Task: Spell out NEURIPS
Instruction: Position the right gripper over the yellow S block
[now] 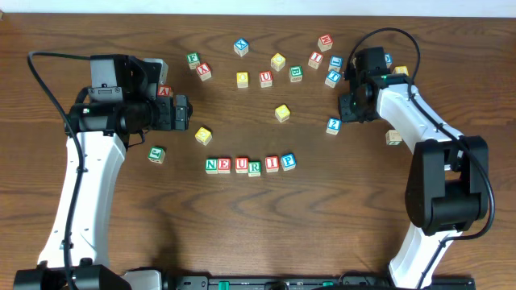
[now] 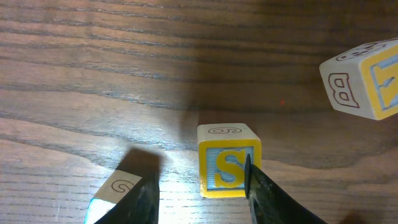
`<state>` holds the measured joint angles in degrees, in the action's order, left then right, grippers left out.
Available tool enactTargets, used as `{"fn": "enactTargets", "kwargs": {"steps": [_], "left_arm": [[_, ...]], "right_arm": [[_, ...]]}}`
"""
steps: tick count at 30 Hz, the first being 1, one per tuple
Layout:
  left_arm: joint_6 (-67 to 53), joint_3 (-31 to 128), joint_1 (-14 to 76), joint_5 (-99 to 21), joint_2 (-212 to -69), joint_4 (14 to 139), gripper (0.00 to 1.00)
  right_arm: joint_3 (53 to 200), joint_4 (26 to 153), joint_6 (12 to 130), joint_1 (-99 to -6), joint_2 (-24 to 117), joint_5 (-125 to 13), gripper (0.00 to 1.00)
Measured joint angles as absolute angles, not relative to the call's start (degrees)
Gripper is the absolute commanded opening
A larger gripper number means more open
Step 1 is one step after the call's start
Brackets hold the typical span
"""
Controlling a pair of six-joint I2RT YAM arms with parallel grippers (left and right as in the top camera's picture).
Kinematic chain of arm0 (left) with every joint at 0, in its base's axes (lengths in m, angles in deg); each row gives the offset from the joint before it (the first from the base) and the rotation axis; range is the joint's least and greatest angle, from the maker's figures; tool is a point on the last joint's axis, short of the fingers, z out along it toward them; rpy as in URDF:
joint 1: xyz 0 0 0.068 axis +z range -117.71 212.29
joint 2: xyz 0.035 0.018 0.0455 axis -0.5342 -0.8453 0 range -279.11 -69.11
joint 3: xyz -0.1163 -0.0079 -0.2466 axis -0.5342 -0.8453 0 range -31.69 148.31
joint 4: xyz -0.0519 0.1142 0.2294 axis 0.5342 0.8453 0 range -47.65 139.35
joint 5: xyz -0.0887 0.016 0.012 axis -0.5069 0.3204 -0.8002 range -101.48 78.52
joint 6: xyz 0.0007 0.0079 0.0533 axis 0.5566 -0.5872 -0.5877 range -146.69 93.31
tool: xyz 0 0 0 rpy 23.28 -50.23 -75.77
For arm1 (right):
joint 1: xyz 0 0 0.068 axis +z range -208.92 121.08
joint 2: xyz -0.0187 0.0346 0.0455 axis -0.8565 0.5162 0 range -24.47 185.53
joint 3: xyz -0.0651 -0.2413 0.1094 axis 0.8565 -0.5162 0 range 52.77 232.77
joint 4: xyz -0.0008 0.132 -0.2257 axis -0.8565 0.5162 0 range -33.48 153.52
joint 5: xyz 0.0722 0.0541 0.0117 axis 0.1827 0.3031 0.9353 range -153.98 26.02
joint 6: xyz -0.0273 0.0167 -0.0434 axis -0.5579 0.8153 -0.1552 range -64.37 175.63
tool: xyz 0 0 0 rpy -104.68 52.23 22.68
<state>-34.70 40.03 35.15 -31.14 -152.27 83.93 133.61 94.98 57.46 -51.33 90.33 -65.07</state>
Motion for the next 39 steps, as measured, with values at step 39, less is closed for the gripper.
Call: {"fn": "enactTargets", "kwargs": {"steps": [39], "left_arm": [[-34.70,40.03,35.15,-31.14,-152.27,83.93,0.98]], "right_arm": [[137.85,101.71,72.04,-51.24,90.33,-76.67,0.37]]}}
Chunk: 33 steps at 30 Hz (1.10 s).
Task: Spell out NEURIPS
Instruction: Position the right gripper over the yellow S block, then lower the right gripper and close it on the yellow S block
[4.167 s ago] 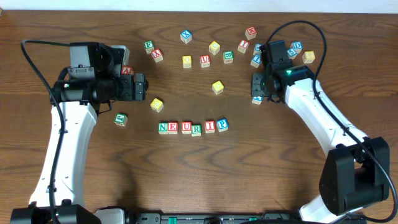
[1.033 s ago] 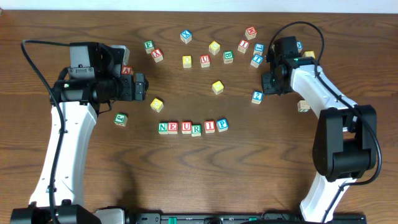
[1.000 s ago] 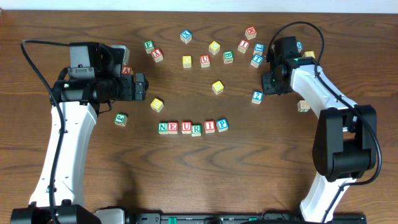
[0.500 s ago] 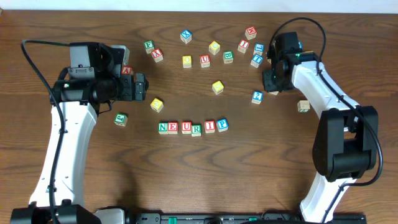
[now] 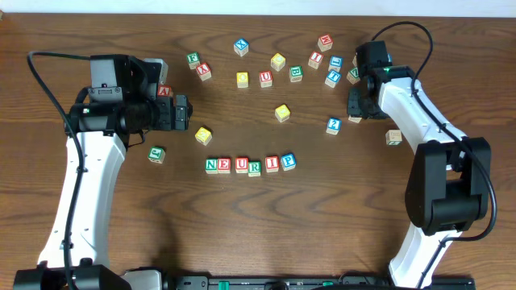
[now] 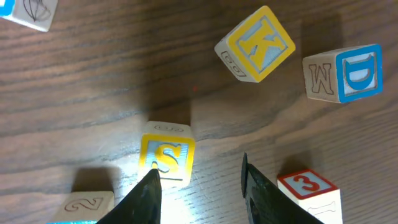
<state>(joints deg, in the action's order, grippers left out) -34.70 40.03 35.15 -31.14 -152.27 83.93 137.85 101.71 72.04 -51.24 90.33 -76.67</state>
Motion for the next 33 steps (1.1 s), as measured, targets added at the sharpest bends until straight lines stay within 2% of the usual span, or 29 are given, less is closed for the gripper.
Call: {"fn": "enactTargets", "kwargs": {"steps": [14,21,33], "left_arm": [[-34.70,40.03,35.15,-31.14,-152.27,83.93,0.98],[-34.70,40.03,35.15,-31.14,-152.27,83.93,0.98],[-34.70,40.03,35.15,-31.14,-152.27,83.93,0.98]], "right_arm": [[137.87,98.89,74.46,-48.05,90.33,-75.29,0.38],[137.90,98.87,74.75,-47.81,90.33,-75.34,0.52],[137.90,98.87,75.05,-47.81,90.33,-75.45,0.54]]}}
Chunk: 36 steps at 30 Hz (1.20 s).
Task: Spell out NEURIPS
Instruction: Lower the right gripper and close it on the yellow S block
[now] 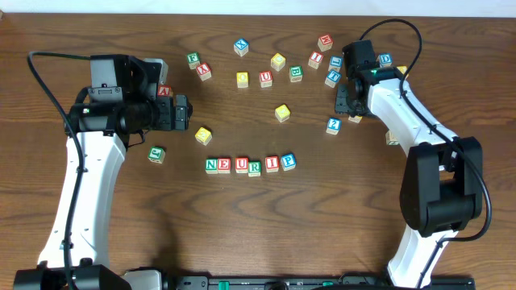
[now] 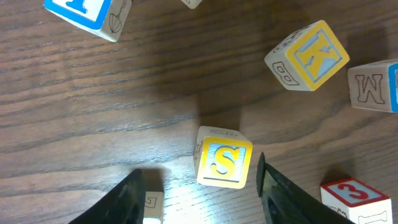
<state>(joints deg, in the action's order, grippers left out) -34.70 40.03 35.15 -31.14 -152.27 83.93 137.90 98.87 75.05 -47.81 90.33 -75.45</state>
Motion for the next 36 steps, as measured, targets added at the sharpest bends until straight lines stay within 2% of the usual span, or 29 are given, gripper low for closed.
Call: {"fn": "enactTargets", "kwargs": {"steps": [36], "left_arm": [[-34.70,40.03,35.15,-31.14,-152.27,83.93,0.98]], "right_arm": [[137.46,97.80,77.57,-47.81,90.33,-77.94,0.53]]}}
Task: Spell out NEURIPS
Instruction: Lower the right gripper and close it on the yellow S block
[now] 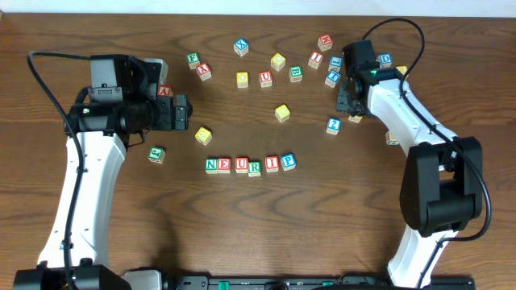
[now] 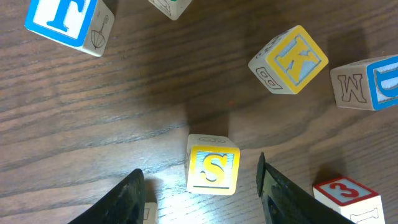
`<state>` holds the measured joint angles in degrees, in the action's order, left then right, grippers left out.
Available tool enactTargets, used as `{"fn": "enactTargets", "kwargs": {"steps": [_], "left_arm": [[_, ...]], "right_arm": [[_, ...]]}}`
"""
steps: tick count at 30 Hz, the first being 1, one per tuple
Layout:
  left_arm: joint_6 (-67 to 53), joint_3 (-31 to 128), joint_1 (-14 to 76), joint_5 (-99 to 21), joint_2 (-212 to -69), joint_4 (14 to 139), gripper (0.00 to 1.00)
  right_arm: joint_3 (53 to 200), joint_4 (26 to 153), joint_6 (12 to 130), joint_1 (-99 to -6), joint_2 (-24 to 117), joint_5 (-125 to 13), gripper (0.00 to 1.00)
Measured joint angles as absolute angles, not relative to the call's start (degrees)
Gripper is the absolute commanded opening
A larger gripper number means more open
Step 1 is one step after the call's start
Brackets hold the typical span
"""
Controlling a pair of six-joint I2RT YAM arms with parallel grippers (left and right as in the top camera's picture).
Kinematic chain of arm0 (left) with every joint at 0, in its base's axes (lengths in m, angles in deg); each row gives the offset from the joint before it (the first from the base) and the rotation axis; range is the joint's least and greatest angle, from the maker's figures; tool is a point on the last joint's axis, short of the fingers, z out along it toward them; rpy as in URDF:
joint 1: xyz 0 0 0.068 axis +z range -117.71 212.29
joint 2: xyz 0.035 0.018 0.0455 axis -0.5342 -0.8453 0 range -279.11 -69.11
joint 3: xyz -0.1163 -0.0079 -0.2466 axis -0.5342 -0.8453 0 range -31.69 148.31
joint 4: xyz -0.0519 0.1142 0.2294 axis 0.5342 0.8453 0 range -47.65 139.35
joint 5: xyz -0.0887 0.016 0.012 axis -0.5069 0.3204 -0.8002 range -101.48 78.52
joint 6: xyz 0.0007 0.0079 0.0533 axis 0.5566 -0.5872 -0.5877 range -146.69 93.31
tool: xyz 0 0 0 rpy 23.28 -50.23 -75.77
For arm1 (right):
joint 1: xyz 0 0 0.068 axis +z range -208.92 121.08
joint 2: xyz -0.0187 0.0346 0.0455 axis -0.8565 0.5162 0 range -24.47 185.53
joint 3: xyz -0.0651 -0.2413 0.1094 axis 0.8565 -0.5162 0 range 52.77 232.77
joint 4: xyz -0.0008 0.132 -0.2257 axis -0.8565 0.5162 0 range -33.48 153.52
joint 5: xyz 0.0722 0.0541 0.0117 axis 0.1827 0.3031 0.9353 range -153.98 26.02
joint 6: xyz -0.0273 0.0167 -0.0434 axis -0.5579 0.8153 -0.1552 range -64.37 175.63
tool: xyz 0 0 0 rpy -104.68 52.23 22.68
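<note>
The row of blocks N E U R I P (image 1: 250, 164) lies at mid-table. The yellow S block (image 2: 213, 169) rests on the wood, letter up, between the fingers of my right gripper (image 2: 199, 177) and just ahead of their tips. That gripper is open and touches nothing. In the overhead view the right gripper (image 1: 348, 103) is at the back right among loose blocks. My left gripper (image 1: 184, 111) hovers at the left near a yellow block (image 1: 203, 135); its jaws cannot be made out.
Close around the S block are a yellow K block (image 2: 288, 60), a blue T block (image 2: 62, 22), a block showing M (image 2: 367, 84) and a red 3 block (image 2: 347, 198). Several more letter blocks are scattered along the back (image 1: 278, 61).
The right gripper has shifted slightly; the S block now sits a little lower and further left between the open fingers. The left arm and the row have not moved.
The right gripper was open with the S block against its right finger. Then it had turned and the S block was by its left finger. Then the fingers stood wider apart with the S block between them, as now.
</note>
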<state>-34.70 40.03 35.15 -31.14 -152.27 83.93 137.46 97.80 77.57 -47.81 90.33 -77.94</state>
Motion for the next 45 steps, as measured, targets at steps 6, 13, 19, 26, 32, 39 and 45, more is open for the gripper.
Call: {"fn": "enactTargets", "kwargs": {"steps": [6,13,19,26,32,39,45], "left_arm": [[-34.70,40.03,35.15,-31.14,-152.27,83.93,0.98],[-34.70,40.03,35.15,-31.14,-152.27,83.93,0.98],[-34.70,40.03,35.15,-31.14,-152.27,83.93,0.98],[-34.70,40.03,35.15,-31.14,-152.27,83.93,0.98],[-34.70,40.03,35.15,-31.14,-152.27,83.93,0.98],[-34.70,40.03,35.15,-31.14,-152.27,83.93,0.98],[-34.70,40.03,35.15,-31.14,-152.27,83.93,0.98]], "right_arm": [[137.33,97.56,77.78,-47.81,90.33,-77.96,0.53],[135.62,96.05,77.83,-47.81,90.33,-78.22,0.53],[134.55,95.85,78.05,-47.83,91.18,-78.97,0.52],[134.33,94.81,78.31,-47.85,91.44,-79.03,0.52],[134.33,94.52,79.38,-47.85,91.47,-79.99,0.52],[134.33,94.78,81.89,-48.14,92.08,-80.21,0.51],[134.33,95.02,83.29,-49.73,92.19,-78.09,0.50]]}}
